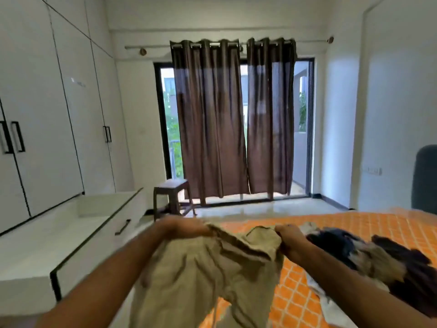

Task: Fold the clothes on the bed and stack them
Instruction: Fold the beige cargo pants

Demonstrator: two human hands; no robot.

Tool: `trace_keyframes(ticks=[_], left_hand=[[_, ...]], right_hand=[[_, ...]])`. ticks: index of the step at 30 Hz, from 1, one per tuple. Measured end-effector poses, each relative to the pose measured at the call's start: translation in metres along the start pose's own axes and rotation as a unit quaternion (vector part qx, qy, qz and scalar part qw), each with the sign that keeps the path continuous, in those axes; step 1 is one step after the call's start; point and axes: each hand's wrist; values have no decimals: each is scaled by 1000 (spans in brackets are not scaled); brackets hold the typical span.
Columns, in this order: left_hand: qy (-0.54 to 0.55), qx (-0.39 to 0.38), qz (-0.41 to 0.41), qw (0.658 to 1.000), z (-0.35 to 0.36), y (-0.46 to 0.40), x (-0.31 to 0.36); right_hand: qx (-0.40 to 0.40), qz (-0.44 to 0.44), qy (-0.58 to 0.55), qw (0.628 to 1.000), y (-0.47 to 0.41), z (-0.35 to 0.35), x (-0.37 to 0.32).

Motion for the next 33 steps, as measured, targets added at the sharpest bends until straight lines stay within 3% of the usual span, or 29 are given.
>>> trace_keyframes(ticks=[3,5,9,11,13,15,17,19,21,22,25,28,33], left_hand=[[108,-81,-5,991,116,-22,-12],[171,-91,-28,981,162,-27,-18],[167,-56,16,984,214,-26,-14],[157,-22,22,987,236,-26,-14],[151,22,-2,988,254,-26,-13],[160,76,-3,984,265,-23,-9],[175,135,-1,975,275,-20,-7],[178,166,-1,970,285,-19,-9],[164,165,8,973,289,-19,-11],[151,161,18,975,288,-19,-12],[85,103,43,990,290,-20,-16],[30,39,16,999,298,-18,-16],[-20,15,8,1000,304,-13,-17]], right_hand=[[58,54,38,996,3,-55,76],[55,52,80,994,15,-82,105],[-76,64,212,972,32,-106,136],[-158,35,348,924,32,-110,153],[-215,-19,539,814,28,-112,173],[-171,-158,676,699,26,-106,187],[-179,-314,700,616,34,-96,187],[-297,-439,686,498,34,-92,187],[-398,-505,674,364,28,-91,188],[-414,-530,664,327,26,-89,186],[-398,-536,675,314,14,-86,185],[-363,-487,706,364,2,-84,178],[-374,-390,728,423,-8,-79,160]])
Point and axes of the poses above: each hand's wrist, its own y-axis away from the middle knuckle, its own z-axis out of the palm, x = y × z, and after that the axes turned 11 degrees about -y, right-handed
